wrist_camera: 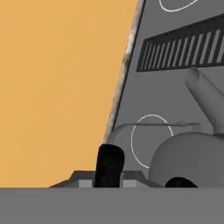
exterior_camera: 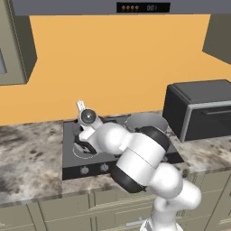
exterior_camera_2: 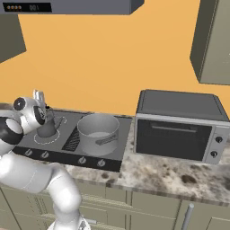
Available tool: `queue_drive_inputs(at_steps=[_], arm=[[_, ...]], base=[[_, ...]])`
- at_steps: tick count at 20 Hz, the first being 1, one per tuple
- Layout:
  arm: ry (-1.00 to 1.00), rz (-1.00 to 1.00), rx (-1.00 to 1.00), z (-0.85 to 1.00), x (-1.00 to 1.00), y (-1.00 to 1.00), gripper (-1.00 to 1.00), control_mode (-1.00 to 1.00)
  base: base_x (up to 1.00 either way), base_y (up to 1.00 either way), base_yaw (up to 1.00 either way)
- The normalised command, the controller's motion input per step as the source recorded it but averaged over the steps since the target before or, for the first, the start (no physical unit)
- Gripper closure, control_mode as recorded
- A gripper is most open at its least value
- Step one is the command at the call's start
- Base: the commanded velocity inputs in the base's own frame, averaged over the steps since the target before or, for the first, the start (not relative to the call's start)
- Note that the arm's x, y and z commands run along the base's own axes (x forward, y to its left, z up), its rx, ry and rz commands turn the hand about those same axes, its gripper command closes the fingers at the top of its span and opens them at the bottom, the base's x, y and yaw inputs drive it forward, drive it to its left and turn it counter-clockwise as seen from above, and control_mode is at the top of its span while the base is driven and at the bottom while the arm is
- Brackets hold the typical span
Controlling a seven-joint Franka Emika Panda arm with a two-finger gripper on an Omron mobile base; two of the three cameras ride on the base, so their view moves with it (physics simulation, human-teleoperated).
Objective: Pick the kettle from the counter and place it on a stove burner. Then turn the burner on.
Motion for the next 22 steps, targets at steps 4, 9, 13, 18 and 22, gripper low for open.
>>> queue_drive_inputs(at_steps=[4, 9, 13, 18, 22], arm=[[0.01, 0.0, 0.0, -0.45, 0.08, 0.14, 1.0, -1.0], [0.02, 0.01, -0.05, -0.44, -0.11, 0.11, 1.0, -1.0], [0.0, 0.0, 0.0, -0.03, -0.1, 0.0, 1.0, -1.0], [-0.04, 0.0, 0.0, -0.05, -0.41, -0.02, 1.0, -1.0], [0.0, 0.0, 0.0, 0.0, -0.04, 0.0, 1.0, -1.0]], base=[[0.0, 0.0, 0.0], [0.0, 0.0, 0.0], [0.0, 0.0, 0.0], [0.0, 0.0, 0.0], [0.0, 0.0, 0.0]])
